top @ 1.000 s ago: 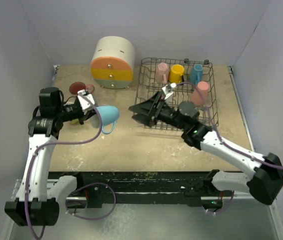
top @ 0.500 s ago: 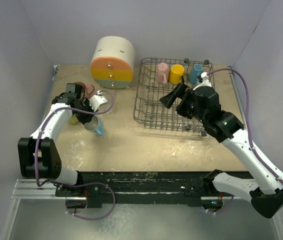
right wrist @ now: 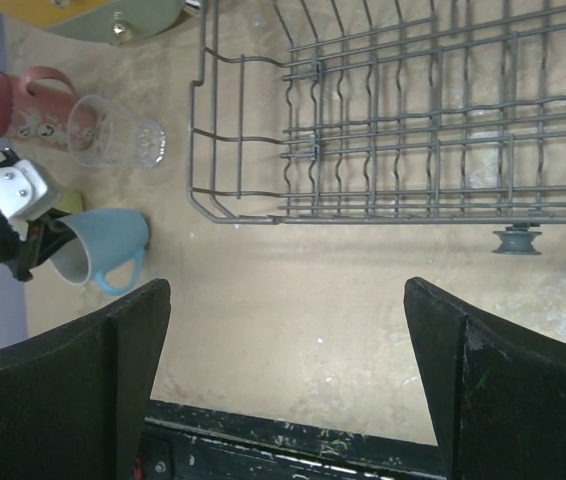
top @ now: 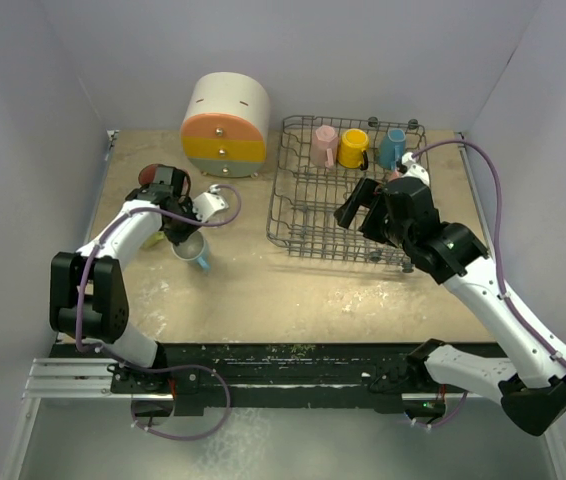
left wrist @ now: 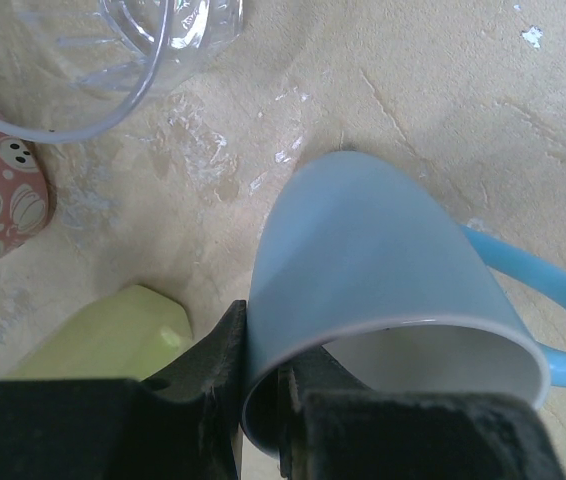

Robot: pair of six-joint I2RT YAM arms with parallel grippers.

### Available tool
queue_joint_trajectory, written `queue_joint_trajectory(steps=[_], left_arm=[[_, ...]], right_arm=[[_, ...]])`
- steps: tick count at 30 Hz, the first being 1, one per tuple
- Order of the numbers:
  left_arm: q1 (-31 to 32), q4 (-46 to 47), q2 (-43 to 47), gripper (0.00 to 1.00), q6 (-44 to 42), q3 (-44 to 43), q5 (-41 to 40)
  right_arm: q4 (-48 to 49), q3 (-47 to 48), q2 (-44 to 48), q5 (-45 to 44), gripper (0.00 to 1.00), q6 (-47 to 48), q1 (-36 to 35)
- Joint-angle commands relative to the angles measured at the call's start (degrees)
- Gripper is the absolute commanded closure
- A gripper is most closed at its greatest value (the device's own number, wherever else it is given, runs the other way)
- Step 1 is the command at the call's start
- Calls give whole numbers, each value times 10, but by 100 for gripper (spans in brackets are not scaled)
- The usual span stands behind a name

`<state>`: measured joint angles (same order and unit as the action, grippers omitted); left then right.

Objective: Unload the cups from the dish rack

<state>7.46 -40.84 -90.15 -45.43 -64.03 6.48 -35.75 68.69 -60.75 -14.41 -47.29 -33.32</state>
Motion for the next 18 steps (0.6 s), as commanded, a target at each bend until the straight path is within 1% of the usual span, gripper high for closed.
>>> queue_joint_trajectory(steps=[1,3,5,6,7,8,12,13,14,18], left_arm=[[8,29,-4,83,10,-30,-23],[9,27,1,71,9,-33,-29],[10,24,10,69,8,-38,-30],[10,21,16,64,8,-41,-29],[10,18,21,50,8,-44,-27],[10,15,27,48,8,-47,-25],[10,1,54,45,13,-66,-14],[10,-3,62,9,16,-72,-7],[10,-7,71,1,19,-77,1],[9,-9,112,1,41,-100,34]], right_arm=[[-15,30,0,-30,0,24,11],[-20,35,-4,-33,0,31,17],[-25,42,-11,-36,0,40,27],[-26,46,-14,-37,0,45,33],[-27,50,-19,-36,0,50,39],[-27,53,-23,-36,0,55,47],[-29,68,-44,-35,0,76,76],[-28,71,-50,-34,0,82,86],[-27,75,-58,-32,0,88,98],[-21,101,-103,-61,0,121,142]])
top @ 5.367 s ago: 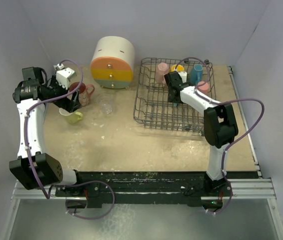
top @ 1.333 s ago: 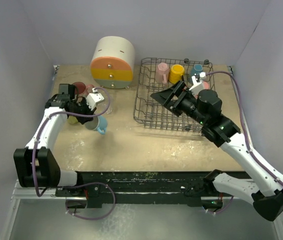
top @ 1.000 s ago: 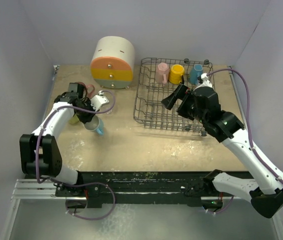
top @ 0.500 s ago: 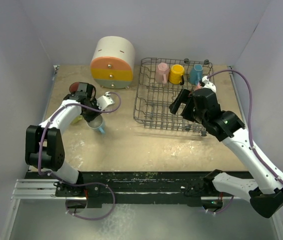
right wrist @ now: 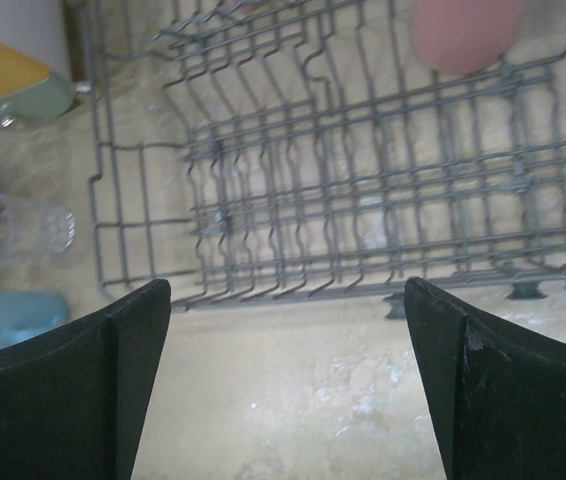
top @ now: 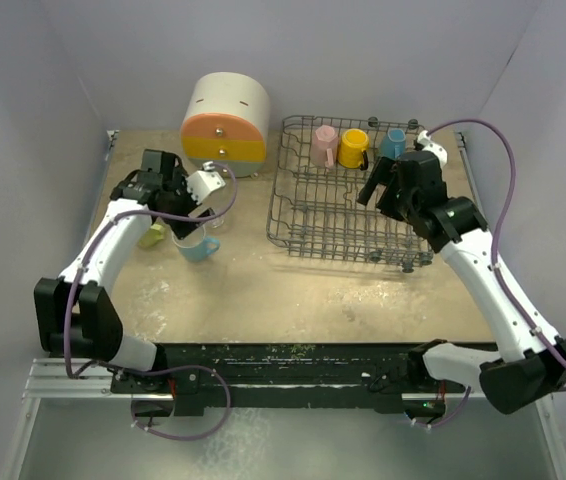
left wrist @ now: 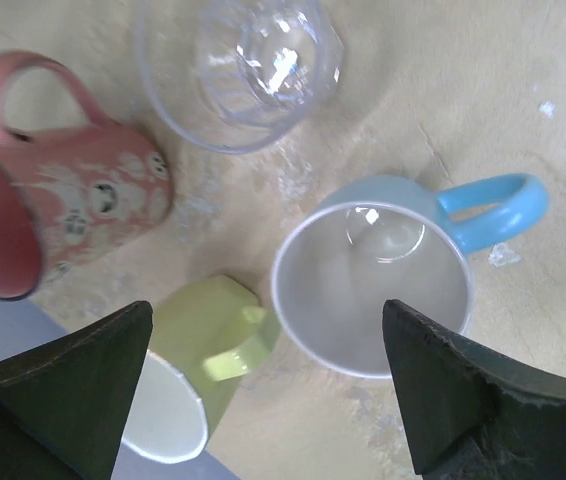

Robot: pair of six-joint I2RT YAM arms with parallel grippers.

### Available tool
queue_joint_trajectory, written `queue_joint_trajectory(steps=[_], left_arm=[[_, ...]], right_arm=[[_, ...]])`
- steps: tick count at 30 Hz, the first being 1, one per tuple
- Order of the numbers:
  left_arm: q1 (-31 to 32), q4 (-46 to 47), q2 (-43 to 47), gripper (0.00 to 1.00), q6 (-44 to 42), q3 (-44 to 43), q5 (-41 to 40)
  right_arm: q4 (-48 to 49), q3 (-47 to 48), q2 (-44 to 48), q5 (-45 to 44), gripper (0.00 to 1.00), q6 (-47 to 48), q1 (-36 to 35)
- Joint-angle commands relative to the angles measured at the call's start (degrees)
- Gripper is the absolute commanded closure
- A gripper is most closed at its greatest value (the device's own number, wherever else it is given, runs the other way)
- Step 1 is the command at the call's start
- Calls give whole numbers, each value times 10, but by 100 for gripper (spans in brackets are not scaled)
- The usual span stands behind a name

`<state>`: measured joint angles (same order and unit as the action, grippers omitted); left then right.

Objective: Unload the cups from the dish rack

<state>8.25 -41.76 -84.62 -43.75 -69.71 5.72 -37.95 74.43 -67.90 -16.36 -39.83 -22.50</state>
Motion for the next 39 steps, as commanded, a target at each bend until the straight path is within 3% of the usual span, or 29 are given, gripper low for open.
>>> queue_joint_trajectory(steps=[1,11,21,28,39], left_arm=[[2,2,68,1,32,-49,46],[-1,-39,105,1,53,-89,86],[-1,-30,131,1,49,-57,93],[-1,-30,141,1,68,-34,121],[-1,-45,130,1,81,-38,148]], right_arm=[[0,53,-55,-53,0,55,44],[38,147,-241,-80,0,121,138],[47,250,-385,-121,0,152,150],[52,282,-432,-141,0,170,161],[70,257,-463,-120,2,178,170]])
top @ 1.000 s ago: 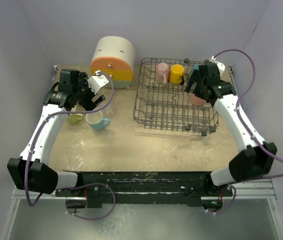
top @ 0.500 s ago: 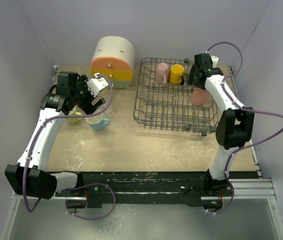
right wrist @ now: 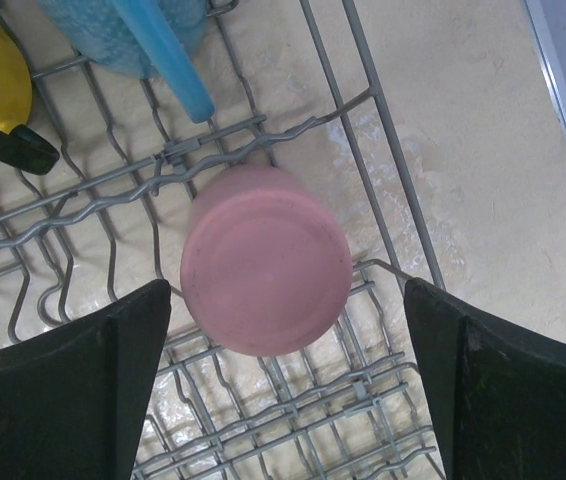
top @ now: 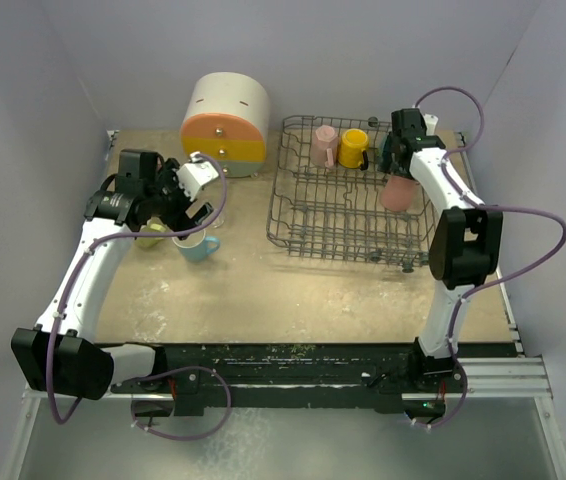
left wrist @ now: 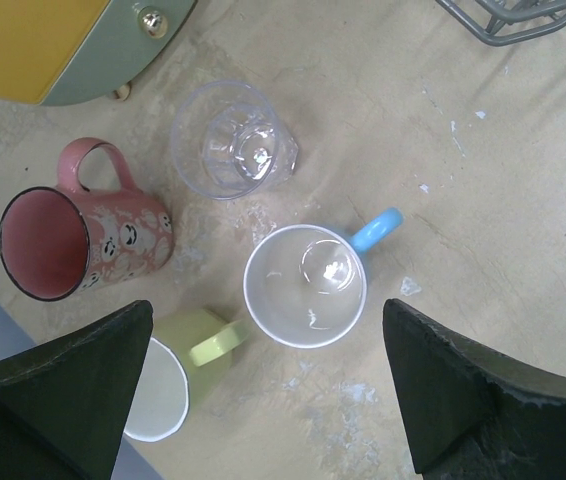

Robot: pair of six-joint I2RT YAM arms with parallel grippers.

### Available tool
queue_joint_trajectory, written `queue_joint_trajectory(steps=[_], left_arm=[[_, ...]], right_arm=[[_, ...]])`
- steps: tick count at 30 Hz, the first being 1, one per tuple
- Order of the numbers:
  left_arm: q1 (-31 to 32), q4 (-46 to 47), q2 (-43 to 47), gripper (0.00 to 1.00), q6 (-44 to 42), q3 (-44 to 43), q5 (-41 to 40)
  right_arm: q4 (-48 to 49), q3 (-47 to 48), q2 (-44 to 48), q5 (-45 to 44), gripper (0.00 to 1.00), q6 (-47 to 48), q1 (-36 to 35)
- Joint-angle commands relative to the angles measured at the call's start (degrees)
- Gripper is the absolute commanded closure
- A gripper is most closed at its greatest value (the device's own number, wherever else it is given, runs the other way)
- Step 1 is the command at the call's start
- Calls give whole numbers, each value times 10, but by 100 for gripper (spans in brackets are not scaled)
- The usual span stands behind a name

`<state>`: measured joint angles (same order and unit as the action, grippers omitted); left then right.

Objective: Unload the cups from the dish rack

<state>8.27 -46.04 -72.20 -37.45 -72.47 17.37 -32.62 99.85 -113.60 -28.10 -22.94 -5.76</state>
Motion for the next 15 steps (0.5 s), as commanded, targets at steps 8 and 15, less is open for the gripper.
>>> queue_joint_trajectory(steps=[8,15], left_arm=[[-1,-14,3,1,26,-12,43],[-1,-24,5,1,33,-21,61]], right_arm=[[26,-25,-4,17,17,2,2],[20,-16,30,21,56,-1,2]])
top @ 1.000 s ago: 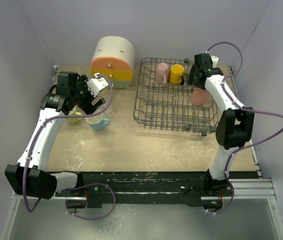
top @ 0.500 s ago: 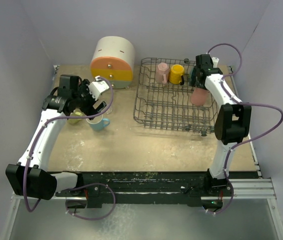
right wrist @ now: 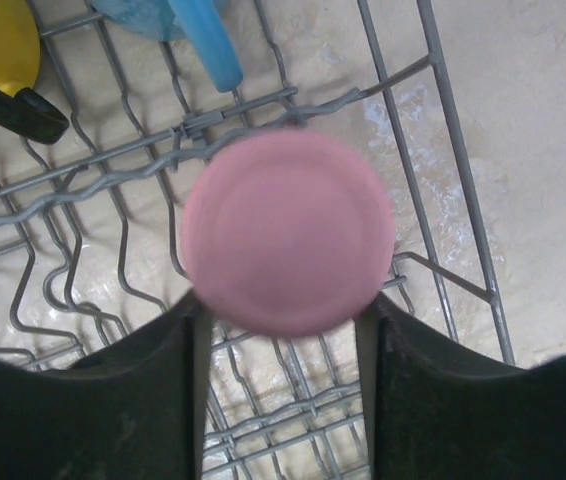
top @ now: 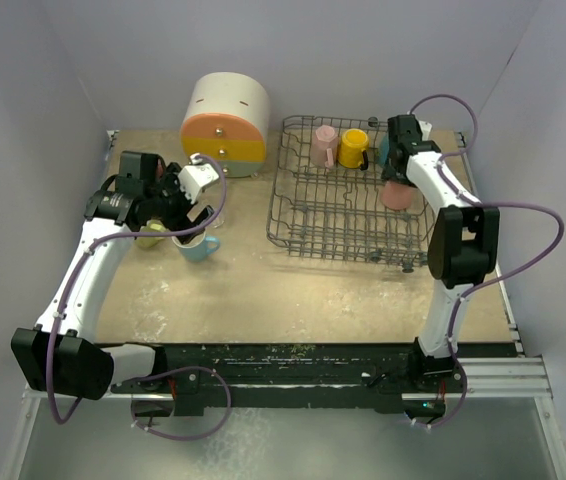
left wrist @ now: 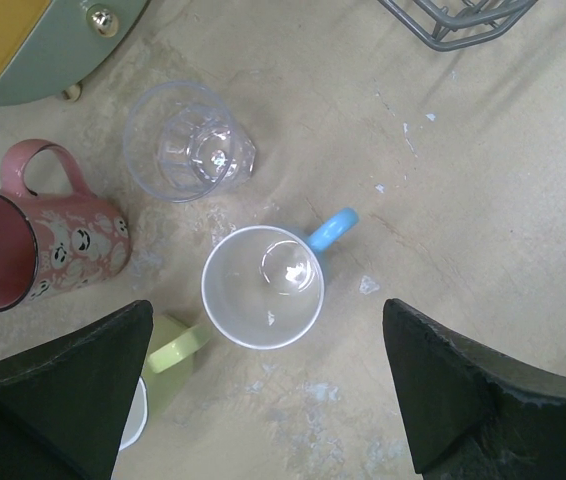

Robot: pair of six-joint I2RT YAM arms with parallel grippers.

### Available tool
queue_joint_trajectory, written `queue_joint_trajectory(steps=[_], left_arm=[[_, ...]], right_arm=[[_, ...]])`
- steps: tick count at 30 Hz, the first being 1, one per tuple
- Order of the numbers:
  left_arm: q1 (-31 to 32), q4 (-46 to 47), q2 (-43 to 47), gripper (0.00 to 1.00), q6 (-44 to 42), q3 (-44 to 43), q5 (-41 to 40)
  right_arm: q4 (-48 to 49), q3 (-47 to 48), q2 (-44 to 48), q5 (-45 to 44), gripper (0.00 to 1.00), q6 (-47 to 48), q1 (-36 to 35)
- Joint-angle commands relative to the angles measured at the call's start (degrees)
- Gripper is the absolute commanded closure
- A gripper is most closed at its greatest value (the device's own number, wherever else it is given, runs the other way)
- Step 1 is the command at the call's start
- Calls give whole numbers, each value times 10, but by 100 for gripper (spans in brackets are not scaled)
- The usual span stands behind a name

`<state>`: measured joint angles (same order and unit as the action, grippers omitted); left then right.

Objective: Unload the cups from the dish rack

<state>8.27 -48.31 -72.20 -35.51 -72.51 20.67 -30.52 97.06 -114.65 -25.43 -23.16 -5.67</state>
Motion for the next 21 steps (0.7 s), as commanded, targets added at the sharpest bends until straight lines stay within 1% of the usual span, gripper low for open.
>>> queue_joint_trajectory(steps=[1,4,7,13,14,15,16,17,18,19,21], left_arm=[[-1,-2,5,1,14,-22,31],[-1,-8,5,1,14,-25,41],[-1,-10,6,1,18,-30,50],[-2,-8,1,1,34,-55,87],[-1,-8,0,1,37,-60,92],[-1,-8,-2,1,41,-64,96],[-1,-8,-2,1,44,-67,102],[-1,-9,-4,1,47,-69,106],[-1,-11,-4,1,50,-70,111],[-1,-13,-5,1,52,-70,115],[-1,-18,-3,1,52,-71,117]], right_arm=[[-2,17,47,-24,60,3,1],[1,25,71,-25,65,13,0],[0,20,106,-21,66,16,-8],[-7,7,176,-34,66,29,-47],[-8,3,184,-37,65,31,-50],[-8,-4,189,-37,61,34,-50],[-22,-9,190,-21,51,31,-50],[-28,-10,187,-17,34,20,-46],[-32,-9,181,-17,23,19,-44],[-35,-7,174,-16,16,19,-42],[-36,-3,159,-11,7,19,-38]])
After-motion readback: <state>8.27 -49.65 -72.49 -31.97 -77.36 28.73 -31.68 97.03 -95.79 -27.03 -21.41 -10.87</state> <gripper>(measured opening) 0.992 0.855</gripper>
